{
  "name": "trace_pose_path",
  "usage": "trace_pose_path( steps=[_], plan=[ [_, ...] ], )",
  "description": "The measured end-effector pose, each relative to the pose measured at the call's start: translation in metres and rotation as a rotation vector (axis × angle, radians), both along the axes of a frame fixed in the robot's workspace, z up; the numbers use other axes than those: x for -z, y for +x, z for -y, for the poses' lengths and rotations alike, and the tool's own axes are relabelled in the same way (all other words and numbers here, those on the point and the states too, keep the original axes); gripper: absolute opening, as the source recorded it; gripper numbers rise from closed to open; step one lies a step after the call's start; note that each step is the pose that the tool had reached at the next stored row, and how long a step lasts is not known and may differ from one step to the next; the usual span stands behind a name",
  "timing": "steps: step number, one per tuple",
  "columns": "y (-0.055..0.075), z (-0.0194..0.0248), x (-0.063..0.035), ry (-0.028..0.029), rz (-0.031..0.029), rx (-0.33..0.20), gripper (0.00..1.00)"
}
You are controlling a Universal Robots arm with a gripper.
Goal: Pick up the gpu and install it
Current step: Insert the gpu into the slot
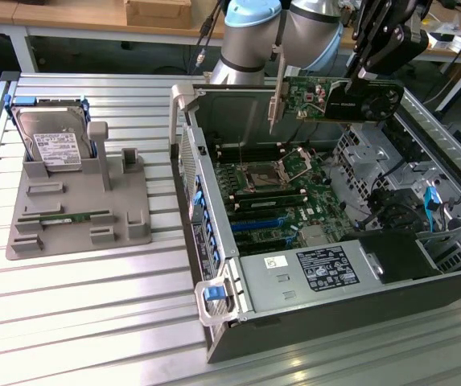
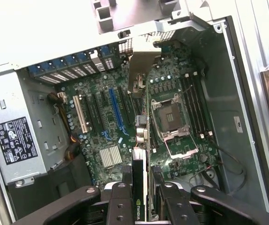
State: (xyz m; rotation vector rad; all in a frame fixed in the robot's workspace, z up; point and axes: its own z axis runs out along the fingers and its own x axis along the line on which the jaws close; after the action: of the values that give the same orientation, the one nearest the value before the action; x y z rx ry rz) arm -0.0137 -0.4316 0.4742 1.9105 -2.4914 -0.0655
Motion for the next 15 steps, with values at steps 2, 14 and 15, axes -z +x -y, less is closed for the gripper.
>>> trace_pose_path(
  steps=[2,14,15],
  plan=[
    [0.0000,0.0000,0.0000,-0.0001,0.0000,-0.005,0.27],
    [0.0000,0.0000,0.0000,-0.0004,0.0000,-0.074,0.27],
    [0.0000,0.0000,0.0000,-0.0004,0.0000,-0.079,0.27]
  ],
)
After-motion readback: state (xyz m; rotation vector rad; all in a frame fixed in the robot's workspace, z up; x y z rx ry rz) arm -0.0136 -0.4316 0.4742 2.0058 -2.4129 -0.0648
